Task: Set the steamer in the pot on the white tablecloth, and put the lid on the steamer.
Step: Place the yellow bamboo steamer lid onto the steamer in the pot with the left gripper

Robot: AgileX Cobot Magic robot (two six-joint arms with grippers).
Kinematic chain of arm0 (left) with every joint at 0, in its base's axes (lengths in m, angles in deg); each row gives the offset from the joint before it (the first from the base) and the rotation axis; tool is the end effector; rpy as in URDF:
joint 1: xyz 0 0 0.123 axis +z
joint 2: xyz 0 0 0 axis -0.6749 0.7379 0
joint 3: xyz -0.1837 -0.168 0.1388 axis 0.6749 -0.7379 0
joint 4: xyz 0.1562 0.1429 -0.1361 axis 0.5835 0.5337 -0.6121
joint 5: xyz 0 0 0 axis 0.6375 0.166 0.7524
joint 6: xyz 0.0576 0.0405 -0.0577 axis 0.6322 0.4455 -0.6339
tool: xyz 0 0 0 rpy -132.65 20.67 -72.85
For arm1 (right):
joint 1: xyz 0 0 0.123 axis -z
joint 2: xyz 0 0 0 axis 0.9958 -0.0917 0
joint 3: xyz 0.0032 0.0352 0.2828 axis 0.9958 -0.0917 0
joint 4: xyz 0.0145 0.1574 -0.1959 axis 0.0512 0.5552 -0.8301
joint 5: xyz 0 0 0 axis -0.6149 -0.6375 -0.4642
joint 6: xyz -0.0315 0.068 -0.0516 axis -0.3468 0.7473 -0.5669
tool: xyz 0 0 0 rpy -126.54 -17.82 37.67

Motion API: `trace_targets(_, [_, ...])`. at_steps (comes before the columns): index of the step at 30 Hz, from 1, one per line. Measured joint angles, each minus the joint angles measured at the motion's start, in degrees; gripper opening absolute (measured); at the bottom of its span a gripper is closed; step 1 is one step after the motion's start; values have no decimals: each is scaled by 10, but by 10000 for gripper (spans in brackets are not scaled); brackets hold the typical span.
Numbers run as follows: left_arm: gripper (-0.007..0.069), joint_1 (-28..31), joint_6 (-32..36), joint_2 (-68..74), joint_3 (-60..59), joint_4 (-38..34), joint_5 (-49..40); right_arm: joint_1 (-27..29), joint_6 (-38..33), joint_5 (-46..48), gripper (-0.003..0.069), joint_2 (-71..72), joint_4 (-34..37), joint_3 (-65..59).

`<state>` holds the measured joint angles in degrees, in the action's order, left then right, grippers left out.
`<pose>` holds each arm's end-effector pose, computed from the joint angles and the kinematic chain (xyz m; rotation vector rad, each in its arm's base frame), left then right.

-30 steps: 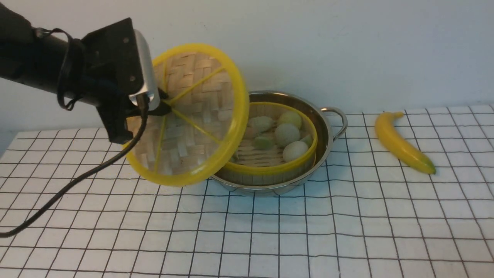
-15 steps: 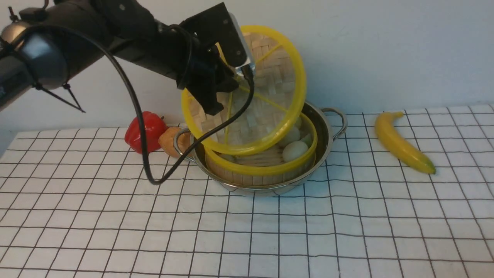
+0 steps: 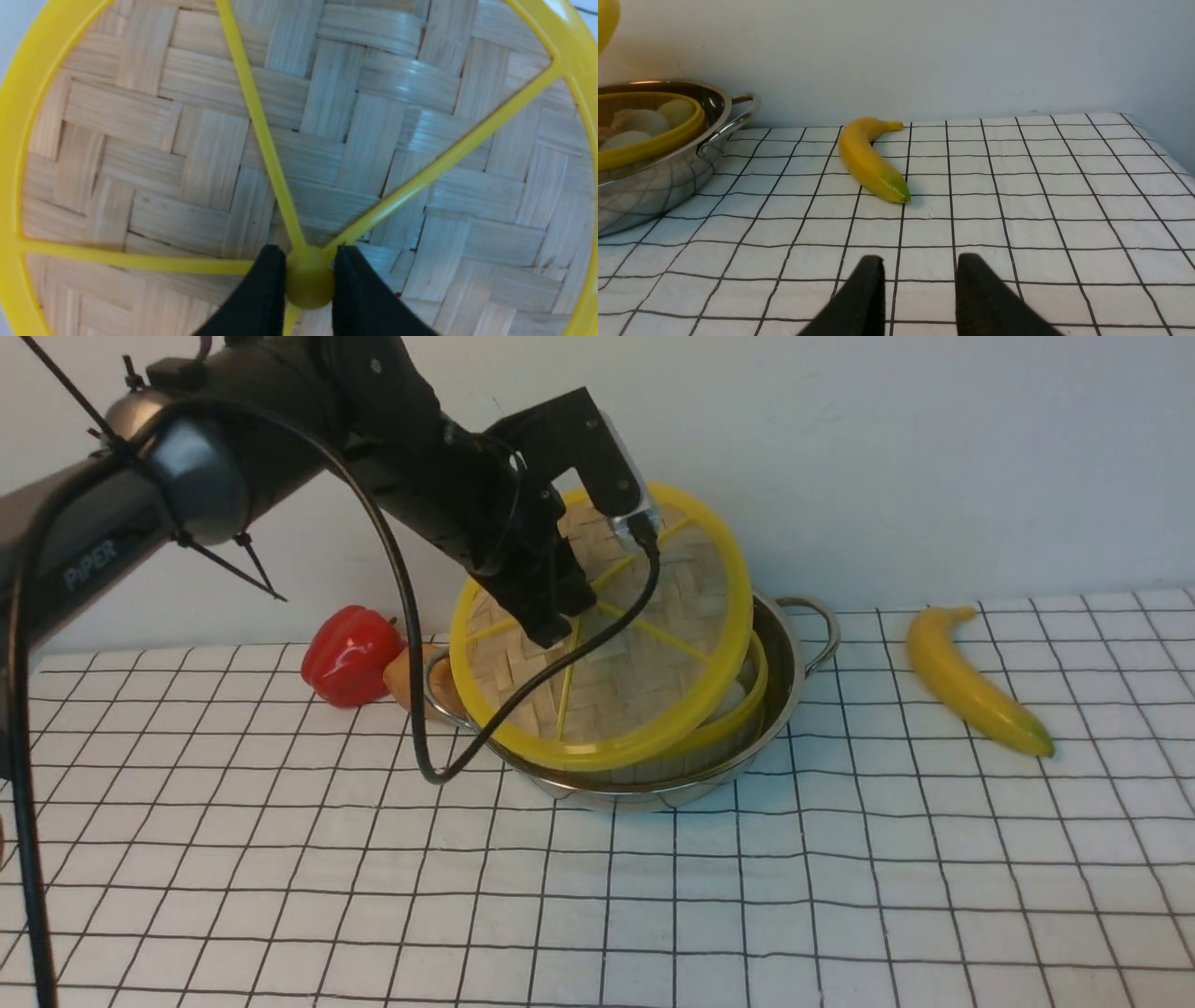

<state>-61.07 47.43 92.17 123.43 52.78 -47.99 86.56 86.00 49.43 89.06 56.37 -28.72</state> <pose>0.4141 -0.1652 0.2850 1.5059 2.0530 -0.1440 0.0540 -0.0017 0.1792 0.1654 1.8329 0.0816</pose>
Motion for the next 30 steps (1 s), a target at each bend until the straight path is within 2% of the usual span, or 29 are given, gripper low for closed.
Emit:
trace_targets(10, [123, -15, 28, 23, 0, 9, 74, 0, 0, 0, 240, 0, 0, 0])
trace_targets(17, [123, -17, 53, 36, 1, 8, 91, 0, 0, 0, 240, 0, 0, 0])
trace_targets(30, [123, -19, 56, 60, 3, 0, 126, 0, 0, 0, 240, 0, 0, 0])
